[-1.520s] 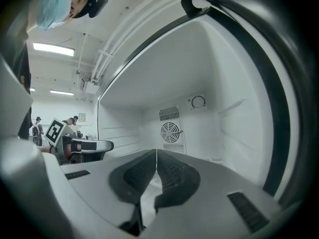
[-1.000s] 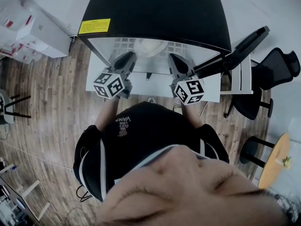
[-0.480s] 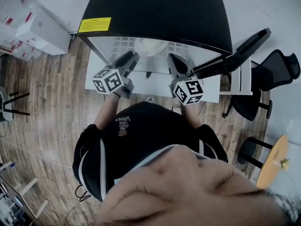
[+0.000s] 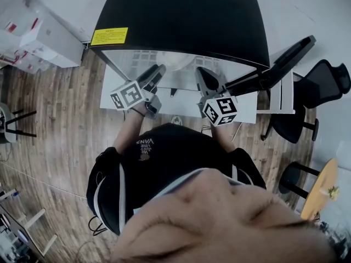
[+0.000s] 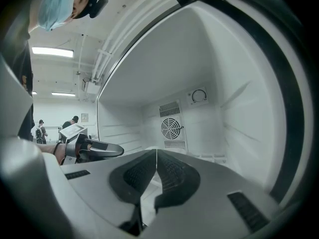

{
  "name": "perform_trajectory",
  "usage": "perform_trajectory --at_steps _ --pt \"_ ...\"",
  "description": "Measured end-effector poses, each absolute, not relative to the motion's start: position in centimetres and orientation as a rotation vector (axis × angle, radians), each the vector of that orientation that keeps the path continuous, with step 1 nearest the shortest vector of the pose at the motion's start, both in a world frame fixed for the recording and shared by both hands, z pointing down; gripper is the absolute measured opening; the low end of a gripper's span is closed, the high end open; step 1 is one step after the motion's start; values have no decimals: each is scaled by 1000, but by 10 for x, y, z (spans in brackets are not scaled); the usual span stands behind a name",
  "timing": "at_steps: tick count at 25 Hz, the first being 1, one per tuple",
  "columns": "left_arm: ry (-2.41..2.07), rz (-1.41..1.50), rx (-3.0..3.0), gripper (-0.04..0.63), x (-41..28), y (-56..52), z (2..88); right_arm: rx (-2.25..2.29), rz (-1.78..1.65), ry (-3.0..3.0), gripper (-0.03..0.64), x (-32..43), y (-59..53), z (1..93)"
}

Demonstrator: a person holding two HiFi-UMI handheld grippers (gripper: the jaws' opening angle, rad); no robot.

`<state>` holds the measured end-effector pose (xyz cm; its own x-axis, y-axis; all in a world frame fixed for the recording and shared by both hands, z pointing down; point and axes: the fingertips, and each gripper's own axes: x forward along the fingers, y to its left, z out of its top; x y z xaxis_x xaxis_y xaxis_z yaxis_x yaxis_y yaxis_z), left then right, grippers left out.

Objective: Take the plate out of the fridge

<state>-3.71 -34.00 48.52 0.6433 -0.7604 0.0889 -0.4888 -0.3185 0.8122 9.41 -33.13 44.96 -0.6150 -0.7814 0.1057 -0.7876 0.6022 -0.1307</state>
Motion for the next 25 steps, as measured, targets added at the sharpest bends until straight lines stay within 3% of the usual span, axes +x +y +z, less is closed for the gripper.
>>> perform_trajectory --at_steps 25 --pt "-905 -432 1793 183 -26 -342 493 1362 244 -2806 12 94 -341 441"
